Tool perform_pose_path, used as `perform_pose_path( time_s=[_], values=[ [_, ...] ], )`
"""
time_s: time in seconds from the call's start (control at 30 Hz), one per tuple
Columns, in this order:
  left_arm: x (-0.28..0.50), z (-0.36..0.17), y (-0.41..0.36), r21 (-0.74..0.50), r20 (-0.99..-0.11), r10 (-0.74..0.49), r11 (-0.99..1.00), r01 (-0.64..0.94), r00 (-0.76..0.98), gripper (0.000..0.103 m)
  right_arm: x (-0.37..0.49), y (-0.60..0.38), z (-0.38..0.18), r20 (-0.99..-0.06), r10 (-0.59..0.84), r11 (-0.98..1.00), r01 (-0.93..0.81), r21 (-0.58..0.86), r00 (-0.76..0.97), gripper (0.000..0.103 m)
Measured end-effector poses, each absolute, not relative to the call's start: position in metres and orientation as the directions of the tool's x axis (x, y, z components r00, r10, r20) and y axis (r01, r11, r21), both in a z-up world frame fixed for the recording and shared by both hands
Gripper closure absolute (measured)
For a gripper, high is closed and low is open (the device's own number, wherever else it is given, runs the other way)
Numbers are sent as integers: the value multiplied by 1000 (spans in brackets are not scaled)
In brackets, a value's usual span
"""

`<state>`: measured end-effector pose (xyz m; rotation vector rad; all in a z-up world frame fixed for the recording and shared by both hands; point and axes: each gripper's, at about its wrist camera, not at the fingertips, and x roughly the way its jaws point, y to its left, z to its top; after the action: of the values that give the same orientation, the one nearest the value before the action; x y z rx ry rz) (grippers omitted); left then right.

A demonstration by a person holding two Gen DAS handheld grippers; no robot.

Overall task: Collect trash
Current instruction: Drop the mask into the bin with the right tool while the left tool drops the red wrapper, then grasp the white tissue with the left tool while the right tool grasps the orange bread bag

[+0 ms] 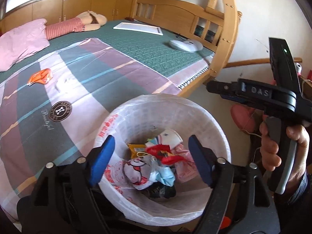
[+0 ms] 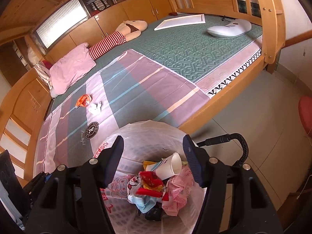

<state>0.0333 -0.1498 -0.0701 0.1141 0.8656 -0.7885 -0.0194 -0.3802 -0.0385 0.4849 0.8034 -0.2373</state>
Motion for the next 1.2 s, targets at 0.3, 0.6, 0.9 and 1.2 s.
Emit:
perform_pose_path(
  time_s=[0.3,0.6,0.9,1.2],
  values=[
    [149,-88,-67,-284,-774,-377,925,252,510,24,7,-378,-51,-754,1,878,360,315,657,41],
    [327,-139,-80,-200,-812,-180,979,24,555,24,31,-394,-60,-777,-11,885,367,285,629,41],
    [372,-207,-126,-188,-866,-244,968,169,437,81,96,-396,-51,-771,-21,913,326,244,636,38],
    [329,-116,-26,-211,-801,-226,973,91,555,81,254,-305,-55,-738,127,980,29,195,663,26]
  ],
)
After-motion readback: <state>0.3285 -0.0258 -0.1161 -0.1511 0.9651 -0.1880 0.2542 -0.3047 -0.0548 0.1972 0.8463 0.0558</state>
